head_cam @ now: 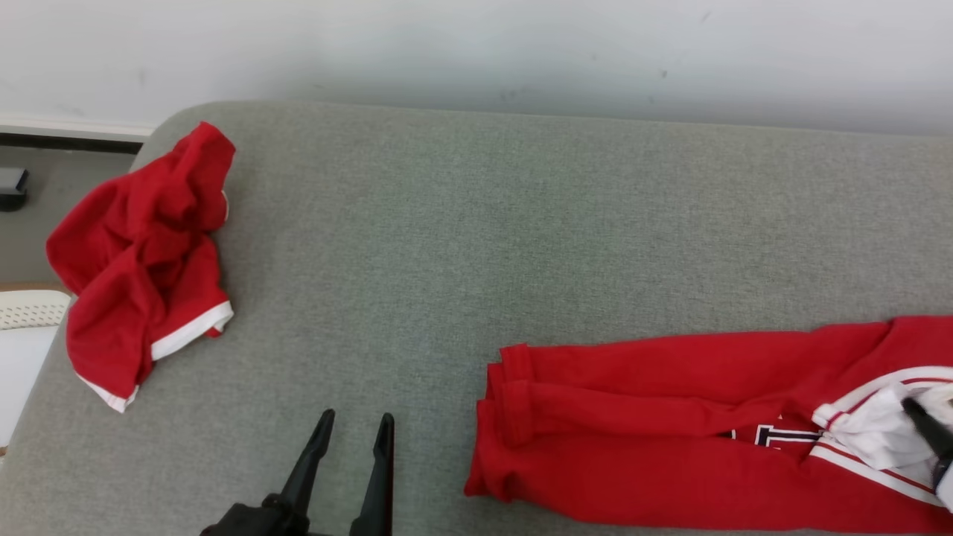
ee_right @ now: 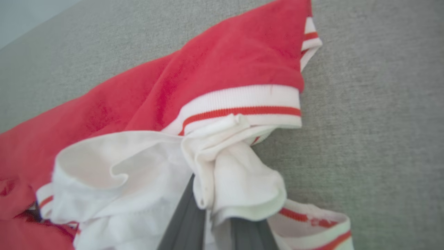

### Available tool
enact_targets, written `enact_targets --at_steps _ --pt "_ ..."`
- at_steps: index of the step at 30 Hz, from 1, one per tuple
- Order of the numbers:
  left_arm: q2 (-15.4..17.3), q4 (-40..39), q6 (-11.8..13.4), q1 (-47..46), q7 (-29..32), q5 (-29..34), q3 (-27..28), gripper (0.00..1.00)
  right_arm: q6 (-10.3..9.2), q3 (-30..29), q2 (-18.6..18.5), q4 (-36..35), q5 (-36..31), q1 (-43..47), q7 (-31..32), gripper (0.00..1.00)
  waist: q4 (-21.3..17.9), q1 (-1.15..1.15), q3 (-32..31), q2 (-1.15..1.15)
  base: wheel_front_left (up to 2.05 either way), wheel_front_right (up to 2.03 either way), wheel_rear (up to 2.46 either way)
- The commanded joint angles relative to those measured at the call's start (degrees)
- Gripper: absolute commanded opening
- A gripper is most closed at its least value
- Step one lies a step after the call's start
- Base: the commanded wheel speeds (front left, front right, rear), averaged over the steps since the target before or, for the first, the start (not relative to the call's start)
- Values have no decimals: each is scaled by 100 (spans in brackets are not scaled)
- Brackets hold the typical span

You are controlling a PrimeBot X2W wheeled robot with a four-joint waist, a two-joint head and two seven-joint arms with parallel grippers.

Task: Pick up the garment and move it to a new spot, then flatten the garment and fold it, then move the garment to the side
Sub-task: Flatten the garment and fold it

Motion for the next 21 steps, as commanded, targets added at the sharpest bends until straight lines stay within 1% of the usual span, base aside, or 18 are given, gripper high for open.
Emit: enact_targets --at_steps 1,8,15,17,21 --pt "14 13 6 80 -9 -57 28 100 -22 -81 -135 108 68 94 -49 0 -38 0 -39 0 0 0 0" --pt "14 79 -43 141 -8 76 51 100 -22 -446 -543 183 233 192 -201 0 -183 0 -153 0 0 0 0" --pt "15 114 -74 176 -8 122 95 100 -21 -1038 -1015 323 289 443 -322 0 -404 0 -223 0 0 0 0" --pt "15 132 -80 158 -8 124 83 100 -20 -1108 -1100 264 257 479 -299 0 -441 0 -237 0 0 0 0" --pt "15 163 -46 144 -8 67 46 100 -19 -1095 -1224 -107 234 557 -217 0 -488 0 -300 0 0 0 0"
